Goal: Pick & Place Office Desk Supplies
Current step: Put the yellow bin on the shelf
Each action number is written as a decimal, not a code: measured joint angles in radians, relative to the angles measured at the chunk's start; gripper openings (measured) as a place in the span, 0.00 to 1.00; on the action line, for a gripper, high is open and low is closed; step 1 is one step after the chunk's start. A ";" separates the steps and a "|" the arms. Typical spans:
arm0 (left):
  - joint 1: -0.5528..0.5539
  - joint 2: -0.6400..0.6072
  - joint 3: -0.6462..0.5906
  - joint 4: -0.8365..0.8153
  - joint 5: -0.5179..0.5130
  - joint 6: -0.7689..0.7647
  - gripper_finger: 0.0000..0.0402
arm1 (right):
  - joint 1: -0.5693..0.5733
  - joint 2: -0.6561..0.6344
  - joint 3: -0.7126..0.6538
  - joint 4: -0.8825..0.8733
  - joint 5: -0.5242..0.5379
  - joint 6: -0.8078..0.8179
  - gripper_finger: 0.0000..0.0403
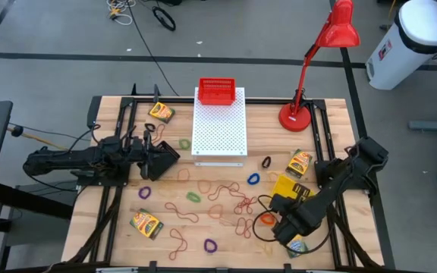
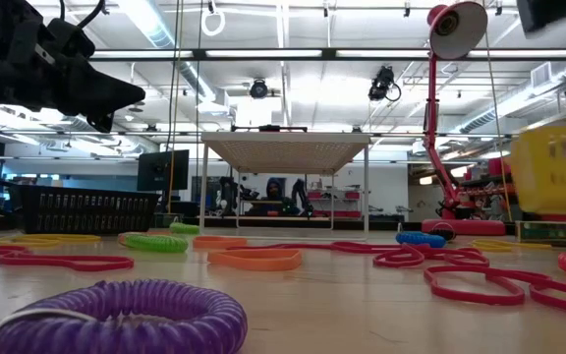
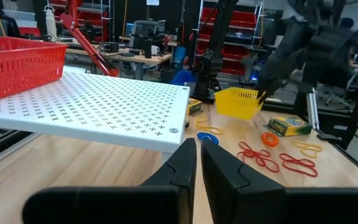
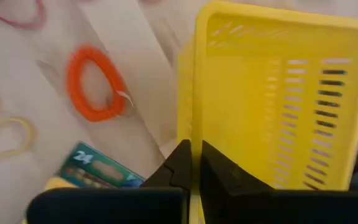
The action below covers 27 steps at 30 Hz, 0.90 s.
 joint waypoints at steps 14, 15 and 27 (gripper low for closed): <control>0.000 0.000 0.000 0.004 -0.001 0.021 0.07 | -0.228 0.034 0.471 -0.134 0.256 -0.581 0.03; 0.000 0.000 0.000 0.003 0.000 0.021 0.07 | -0.264 0.044 0.508 -0.124 0.261 -0.650 0.03; 0.000 0.000 0.000 0.000 0.000 0.011 0.07 | -0.686 0.332 0.924 -0.031 0.163 -1.434 0.03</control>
